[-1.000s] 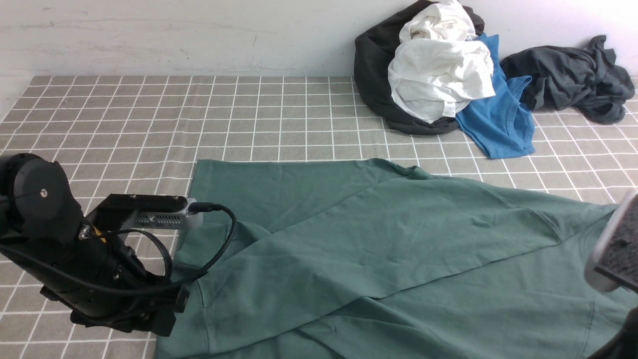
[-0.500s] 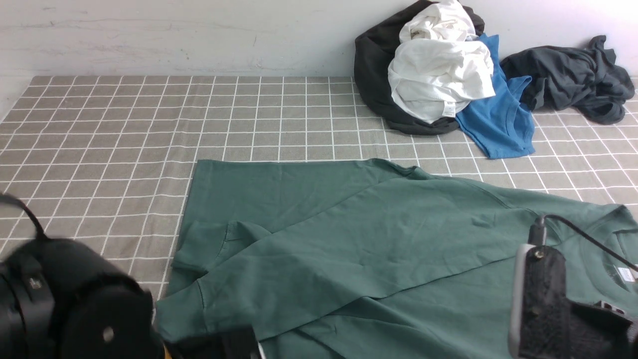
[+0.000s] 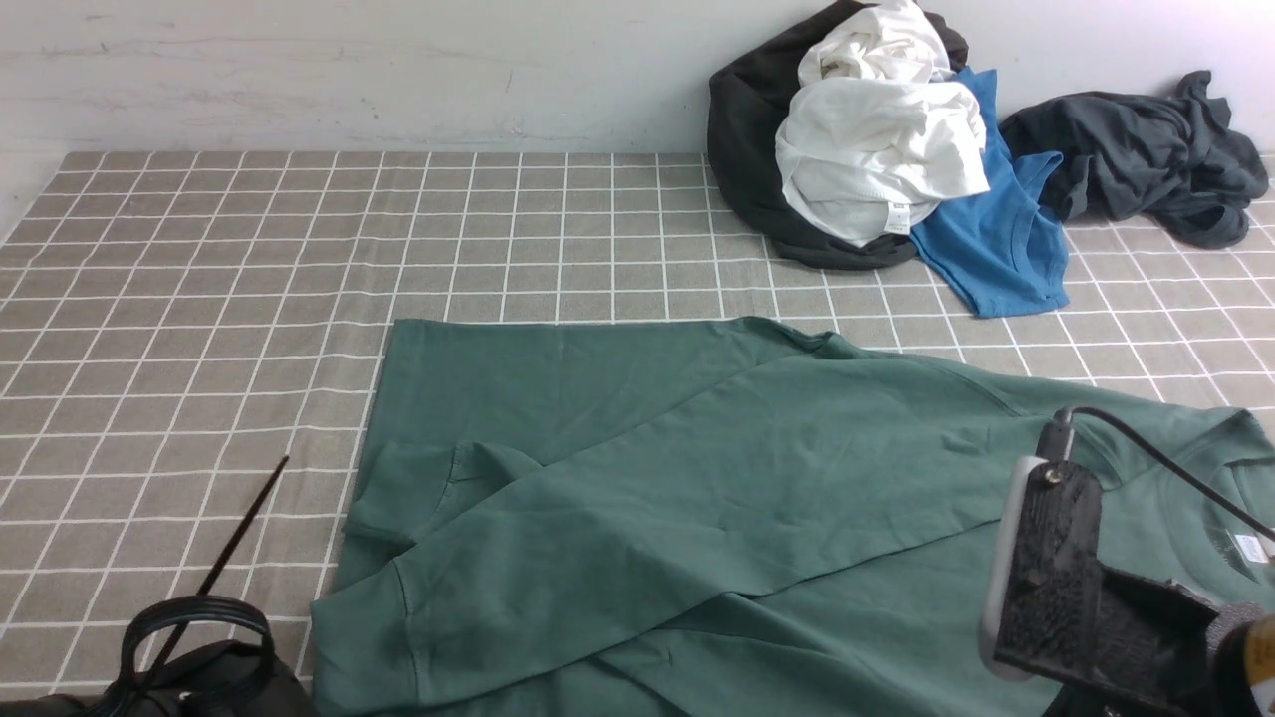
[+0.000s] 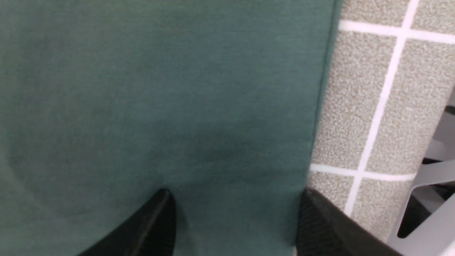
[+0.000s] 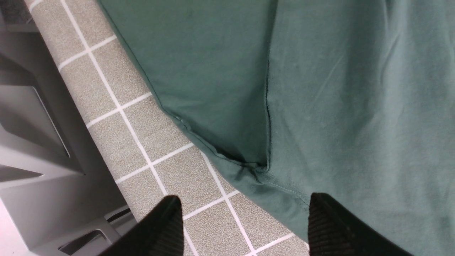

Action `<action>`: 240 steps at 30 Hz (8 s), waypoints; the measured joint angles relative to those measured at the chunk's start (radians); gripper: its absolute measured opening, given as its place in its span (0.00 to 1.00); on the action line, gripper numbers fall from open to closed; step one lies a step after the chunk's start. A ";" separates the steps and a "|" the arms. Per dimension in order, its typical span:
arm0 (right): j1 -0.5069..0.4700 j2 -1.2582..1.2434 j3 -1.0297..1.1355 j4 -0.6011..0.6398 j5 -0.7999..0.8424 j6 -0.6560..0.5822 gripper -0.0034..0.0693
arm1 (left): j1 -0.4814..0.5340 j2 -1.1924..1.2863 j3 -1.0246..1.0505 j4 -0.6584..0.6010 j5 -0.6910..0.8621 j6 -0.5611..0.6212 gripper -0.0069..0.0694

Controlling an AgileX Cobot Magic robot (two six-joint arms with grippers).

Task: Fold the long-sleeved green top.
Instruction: Use both arms simultaneously to clamp the lower edge of the clothing fabric, then use both arms to drag the lower edge of the fabric forward and fold it over the upper edge, then use the right arm to clamp the right edge of the fabric

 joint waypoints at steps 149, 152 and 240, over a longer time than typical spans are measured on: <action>-0.637 0.804 -0.841 0.039 0.113 -0.530 0.05 | 0.666 0.498 -1.251 0.167 0.417 0.060 0.11; -0.649 0.883 -0.934 0.047 0.113 -0.503 0.05 | 0.683 0.592 -1.343 0.166 0.410 0.060 0.11; -0.938 0.689 -0.284 -0.115 -0.432 0.500 0.87 | 0.607 0.307 -0.850 -0.057 0.304 -0.251 0.08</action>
